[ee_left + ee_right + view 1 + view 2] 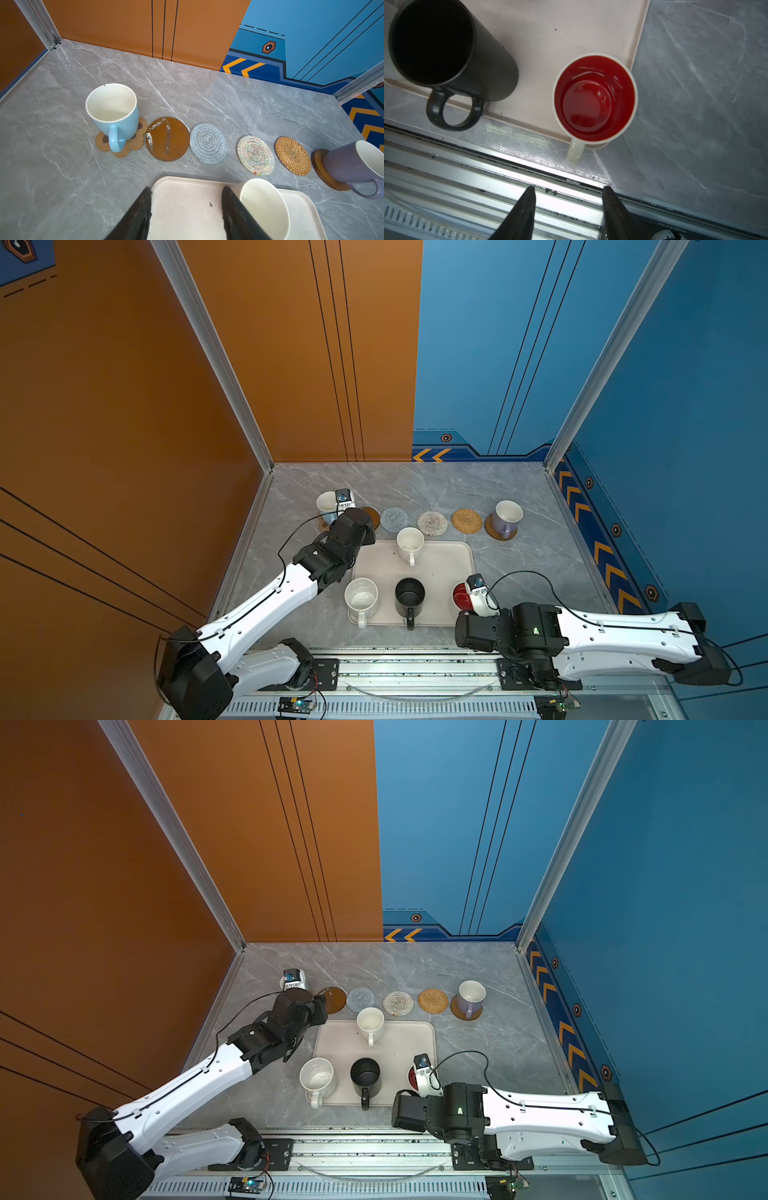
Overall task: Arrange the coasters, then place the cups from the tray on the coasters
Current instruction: 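Raise the left gripper off the mug while right reaches toward the red mug, then lower the right gripper onto the red-lined mug rim and grasp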
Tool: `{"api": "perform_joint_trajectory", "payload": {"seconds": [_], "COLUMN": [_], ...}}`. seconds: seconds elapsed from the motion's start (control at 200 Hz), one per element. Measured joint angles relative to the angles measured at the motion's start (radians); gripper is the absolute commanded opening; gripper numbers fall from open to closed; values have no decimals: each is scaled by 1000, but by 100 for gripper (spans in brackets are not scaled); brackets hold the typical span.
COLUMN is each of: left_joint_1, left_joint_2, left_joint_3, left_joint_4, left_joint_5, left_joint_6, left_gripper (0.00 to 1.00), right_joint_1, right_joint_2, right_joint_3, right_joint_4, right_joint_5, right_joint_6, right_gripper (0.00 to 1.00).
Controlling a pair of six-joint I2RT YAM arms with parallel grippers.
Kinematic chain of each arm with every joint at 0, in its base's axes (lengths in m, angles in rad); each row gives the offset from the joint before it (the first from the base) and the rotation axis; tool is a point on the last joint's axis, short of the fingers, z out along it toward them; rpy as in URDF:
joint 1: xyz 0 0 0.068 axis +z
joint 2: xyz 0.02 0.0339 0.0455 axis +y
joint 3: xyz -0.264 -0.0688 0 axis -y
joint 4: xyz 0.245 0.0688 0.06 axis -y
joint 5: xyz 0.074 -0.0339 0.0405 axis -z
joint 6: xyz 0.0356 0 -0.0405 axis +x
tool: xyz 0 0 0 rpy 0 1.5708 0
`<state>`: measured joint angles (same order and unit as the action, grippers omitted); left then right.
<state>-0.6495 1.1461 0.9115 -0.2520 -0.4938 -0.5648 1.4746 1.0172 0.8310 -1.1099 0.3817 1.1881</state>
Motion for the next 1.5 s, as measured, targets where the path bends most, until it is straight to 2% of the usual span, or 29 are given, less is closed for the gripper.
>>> {"api": "perform_joint_trajectory", "payload": {"seconds": [0.32, 0.576, 1.071, 1.502], "left_joint_1": [0, 0, 0, 0], "left_joint_2": [0, 0, 0, 0], "left_joint_3": [-3, -4, -8, -8], "left_joint_4": [0, 0, 0, 0], "left_joint_5": [0, 0, 1, 1], "left_joint_6": [0, 5, 23, 25], "left_gripper": [56, 57, 59, 59], "right_joint_1": [12, -28, -172, -217], "right_joint_2": [2, 2, -11, 50], "right_joint_3": [-78, -141, -170, -174], "right_joint_4": [48, 113, 221, 269], "right_joint_5": [-21, -19, -50, -94], "right_joint_6": [101, 156, 94, 53], "right_gripper": [39, 37, 33, 29]}}
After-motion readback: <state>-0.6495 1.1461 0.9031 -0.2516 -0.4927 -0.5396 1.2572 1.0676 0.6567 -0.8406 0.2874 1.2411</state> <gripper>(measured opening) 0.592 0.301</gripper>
